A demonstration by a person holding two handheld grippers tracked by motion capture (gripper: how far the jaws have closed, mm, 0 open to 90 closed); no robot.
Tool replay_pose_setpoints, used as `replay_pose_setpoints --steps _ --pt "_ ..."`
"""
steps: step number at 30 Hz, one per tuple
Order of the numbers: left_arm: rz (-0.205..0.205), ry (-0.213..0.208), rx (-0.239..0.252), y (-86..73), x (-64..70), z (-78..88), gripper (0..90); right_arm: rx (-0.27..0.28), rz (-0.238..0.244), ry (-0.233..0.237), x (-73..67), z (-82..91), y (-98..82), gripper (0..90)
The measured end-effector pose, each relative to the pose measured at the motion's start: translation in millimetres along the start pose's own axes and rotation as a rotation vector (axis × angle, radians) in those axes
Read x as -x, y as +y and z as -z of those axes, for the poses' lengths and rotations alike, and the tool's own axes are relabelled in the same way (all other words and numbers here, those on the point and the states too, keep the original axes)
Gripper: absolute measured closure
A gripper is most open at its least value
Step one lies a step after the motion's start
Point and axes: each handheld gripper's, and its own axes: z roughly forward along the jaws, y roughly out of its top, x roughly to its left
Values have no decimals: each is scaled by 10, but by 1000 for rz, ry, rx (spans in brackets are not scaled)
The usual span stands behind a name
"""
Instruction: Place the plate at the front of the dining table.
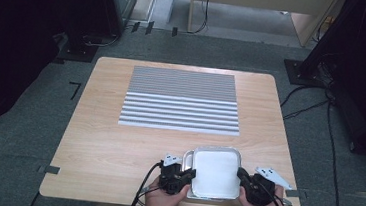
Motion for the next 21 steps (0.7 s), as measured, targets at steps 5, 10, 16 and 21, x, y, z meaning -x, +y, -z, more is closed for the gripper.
replay_pose_setpoints --steps 5,10,16,21 --pt "1 14 48 54 -24 78 878 28 11 18 -76 17 12 896" --pt "3 14 84 90 -51 143 889 51 23 38 -124 9 33 897" --pt "-25 27 127 128 -49 226 895 90 48 63 -178 30 60 896" --pt "-36 37 184 198 -91 340 896 129 75 78 -299 23 150 896"
